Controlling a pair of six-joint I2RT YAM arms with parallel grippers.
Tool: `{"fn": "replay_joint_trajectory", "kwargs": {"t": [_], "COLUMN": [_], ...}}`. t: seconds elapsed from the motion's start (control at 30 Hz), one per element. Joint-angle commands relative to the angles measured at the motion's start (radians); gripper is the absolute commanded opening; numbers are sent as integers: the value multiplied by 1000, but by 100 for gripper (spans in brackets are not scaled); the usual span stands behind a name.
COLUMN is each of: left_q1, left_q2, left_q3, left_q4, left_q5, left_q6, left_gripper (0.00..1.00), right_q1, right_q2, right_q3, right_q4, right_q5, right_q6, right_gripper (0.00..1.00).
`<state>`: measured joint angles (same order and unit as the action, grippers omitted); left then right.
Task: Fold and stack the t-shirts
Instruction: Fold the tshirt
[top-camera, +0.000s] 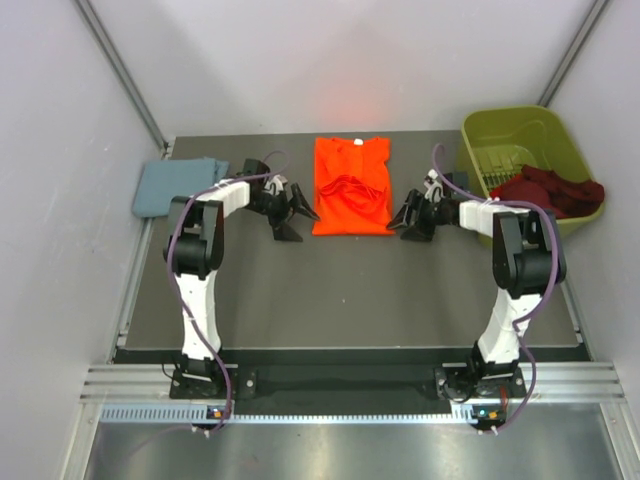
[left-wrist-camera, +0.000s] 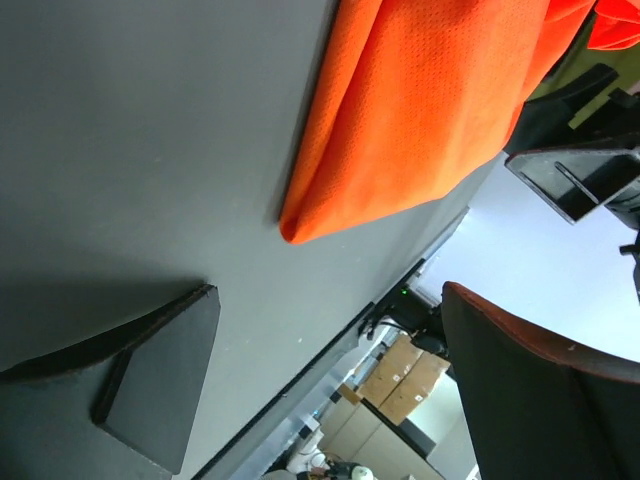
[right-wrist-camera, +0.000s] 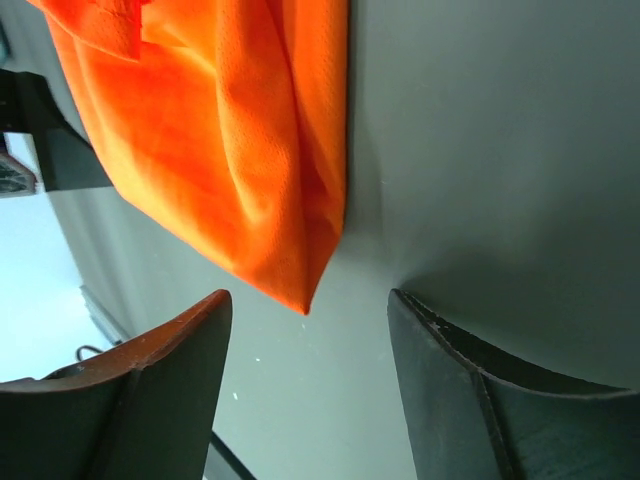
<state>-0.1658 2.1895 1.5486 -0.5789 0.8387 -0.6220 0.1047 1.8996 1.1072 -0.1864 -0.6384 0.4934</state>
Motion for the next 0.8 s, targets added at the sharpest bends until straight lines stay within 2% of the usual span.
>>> {"fn": "replay_joint_trajectory", "kwargs": {"t": [0.0,0.2,0.27,0.4,0.6,0.63,0.67,0.73,0.77], "left_q1": [-34,-66,-70,-74,-75,-74,-74,-74,-74], "left_q2": [35,96,110,122,118,115,113,104,101], "left_q3": [-2,47,53,62,48,45,42,34,31], "left_q4": [68,83,93,102,109,111,113,117,117], "left_q5": [5,0,-4,-7,-10,-10,-7,-3,0], "left_q6": [-39,-45,-51,-58,-61,-61,-64,-67,-71], "left_gripper": [90,70,68,65,53,51,44,36,18], "right_q1": [12,26,29,32,38,39,43,46,46], "right_q2": [30,58,64,73,85,87,88,88,88], "right_q3": [28,45,46,45,42,45,46,49,54], "right_q4": [41,67,79,84,113,117,126,134,134], "right_q5": [-6,-20,-35,-35,-33,-40,-43,-49,-50], "right_q6": [11,22,25,27,37,40,42,45,43], "right_gripper": [64,55,49,46,38,33,30,22,19]}}
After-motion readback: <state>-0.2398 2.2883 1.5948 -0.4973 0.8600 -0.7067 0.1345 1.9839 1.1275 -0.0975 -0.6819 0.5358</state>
